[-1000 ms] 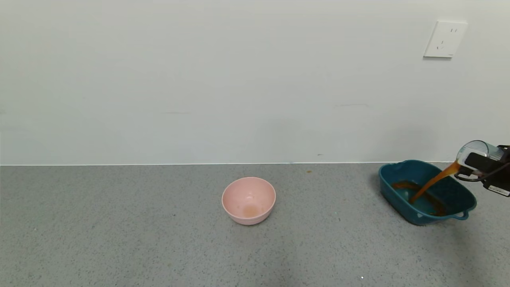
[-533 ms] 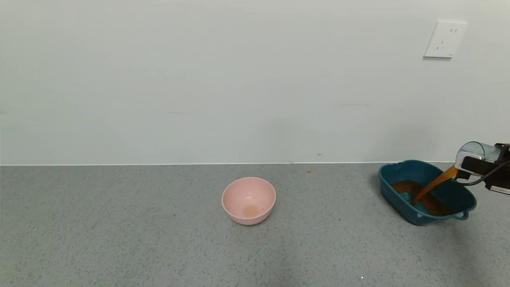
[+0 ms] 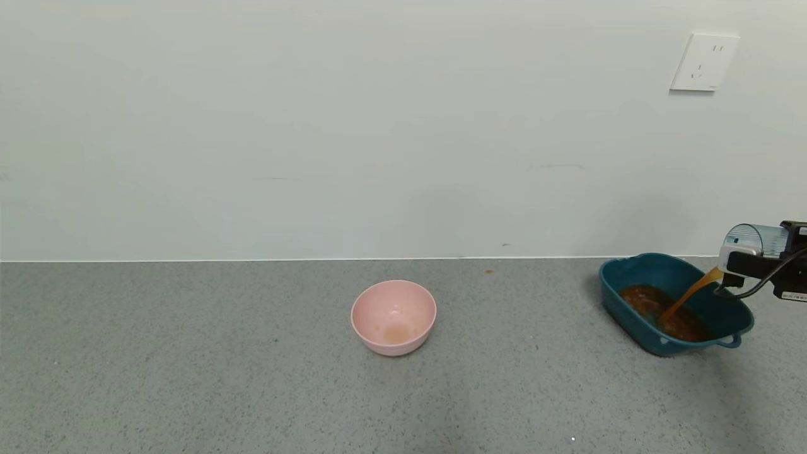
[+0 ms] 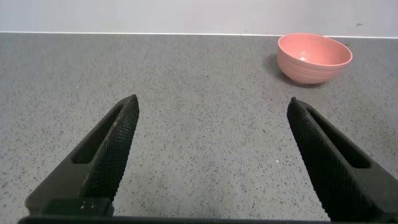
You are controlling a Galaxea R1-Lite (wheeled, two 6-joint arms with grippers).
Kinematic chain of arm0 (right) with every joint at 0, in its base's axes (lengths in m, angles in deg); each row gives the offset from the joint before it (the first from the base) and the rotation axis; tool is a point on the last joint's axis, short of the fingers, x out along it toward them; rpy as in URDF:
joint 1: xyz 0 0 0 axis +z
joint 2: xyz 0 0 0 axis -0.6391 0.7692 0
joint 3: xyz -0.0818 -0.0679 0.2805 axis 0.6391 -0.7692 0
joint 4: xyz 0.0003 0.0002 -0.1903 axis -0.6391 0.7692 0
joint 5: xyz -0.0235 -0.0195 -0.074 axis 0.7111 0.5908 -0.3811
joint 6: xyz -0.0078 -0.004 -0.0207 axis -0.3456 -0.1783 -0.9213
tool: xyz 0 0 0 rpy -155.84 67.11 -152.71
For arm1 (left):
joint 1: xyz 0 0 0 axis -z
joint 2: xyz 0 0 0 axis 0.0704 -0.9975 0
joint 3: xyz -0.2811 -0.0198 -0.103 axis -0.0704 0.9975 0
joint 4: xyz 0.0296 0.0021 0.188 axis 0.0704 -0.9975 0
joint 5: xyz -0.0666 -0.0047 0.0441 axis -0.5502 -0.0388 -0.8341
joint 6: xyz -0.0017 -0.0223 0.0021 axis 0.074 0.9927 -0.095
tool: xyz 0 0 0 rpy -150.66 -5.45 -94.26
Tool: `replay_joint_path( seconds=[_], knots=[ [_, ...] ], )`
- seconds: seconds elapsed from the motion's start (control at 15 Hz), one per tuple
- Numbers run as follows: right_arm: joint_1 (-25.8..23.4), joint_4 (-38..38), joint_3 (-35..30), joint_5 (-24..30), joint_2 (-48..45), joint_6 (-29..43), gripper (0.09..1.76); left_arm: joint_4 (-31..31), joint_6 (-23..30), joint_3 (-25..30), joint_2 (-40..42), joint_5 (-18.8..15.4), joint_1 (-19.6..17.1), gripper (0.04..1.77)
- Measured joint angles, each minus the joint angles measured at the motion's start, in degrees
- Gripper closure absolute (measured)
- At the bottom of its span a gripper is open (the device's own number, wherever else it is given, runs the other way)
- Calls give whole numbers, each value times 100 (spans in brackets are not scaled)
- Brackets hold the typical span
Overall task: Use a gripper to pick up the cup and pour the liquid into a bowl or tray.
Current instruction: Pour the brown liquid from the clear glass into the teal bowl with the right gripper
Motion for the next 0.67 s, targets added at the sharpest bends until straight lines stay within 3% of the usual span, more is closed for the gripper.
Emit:
replay_joint_path(
  seconds=[0.67],
  knots=[
    [302,-98,72,-391,26,-800,48,0,0,0,0,0,0,9]
  ],
)
